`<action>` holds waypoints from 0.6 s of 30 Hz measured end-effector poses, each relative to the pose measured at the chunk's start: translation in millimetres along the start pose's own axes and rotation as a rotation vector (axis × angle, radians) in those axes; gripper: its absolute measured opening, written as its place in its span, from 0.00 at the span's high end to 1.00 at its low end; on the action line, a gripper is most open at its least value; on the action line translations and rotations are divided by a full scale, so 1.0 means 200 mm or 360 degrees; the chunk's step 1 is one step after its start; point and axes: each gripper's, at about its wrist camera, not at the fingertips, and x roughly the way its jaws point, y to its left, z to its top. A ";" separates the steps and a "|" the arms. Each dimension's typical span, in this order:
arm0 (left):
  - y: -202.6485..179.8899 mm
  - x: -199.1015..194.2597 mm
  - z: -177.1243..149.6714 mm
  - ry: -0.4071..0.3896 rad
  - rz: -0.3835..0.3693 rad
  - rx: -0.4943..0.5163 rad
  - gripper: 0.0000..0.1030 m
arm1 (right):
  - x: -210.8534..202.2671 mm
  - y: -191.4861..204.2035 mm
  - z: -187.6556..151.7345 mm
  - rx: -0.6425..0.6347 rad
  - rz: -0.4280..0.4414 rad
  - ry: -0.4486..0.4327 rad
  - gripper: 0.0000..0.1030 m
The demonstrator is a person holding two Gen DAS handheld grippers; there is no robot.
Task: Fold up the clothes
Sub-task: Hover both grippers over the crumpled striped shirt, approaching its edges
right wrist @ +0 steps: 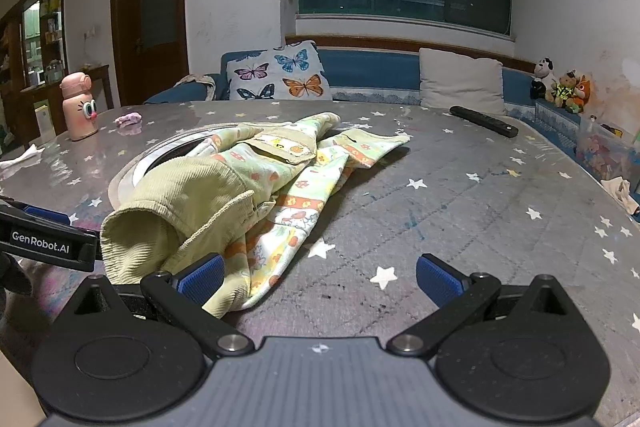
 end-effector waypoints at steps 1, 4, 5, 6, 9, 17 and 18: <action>0.00 0.00 0.00 0.0004 -0.0002 0.0004 0.00 | 0.00 0.00 0.00 0.0001 0.0001 0.0003 0.00; -0.01 0.00 0.00 0.0008 -0.0001 0.0014 0.00 | 0.01 0.00 -0.01 0.0005 0.0001 0.0013 0.00; -0.01 0.00 -0.01 0.0008 -0.0004 0.0015 0.00 | 0.00 0.00 -0.01 0.0004 0.0000 0.0014 0.00; -0.01 0.00 -0.01 0.0009 -0.0008 0.0015 0.00 | 0.00 0.00 -0.01 0.0001 -0.0002 0.0016 0.00; -0.02 -0.01 -0.02 0.0014 -0.0013 0.0019 0.00 | -0.01 -0.01 -0.02 0.0006 -0.0014 0.0020 0.00; -0.03 -0.03 -0.06 0.0025 -0.0008 0.0027 0.00 | -0.04 -0.01 -0.07 -0.0010 -0.0019 0.0044 0.00; -0.03 -0.03 -0.06 0.0026 -0.0006 0.0026 0.00 | -0.05 -0.01 -0.08 -0.0011 -0.0019 0.0046 0.00</action>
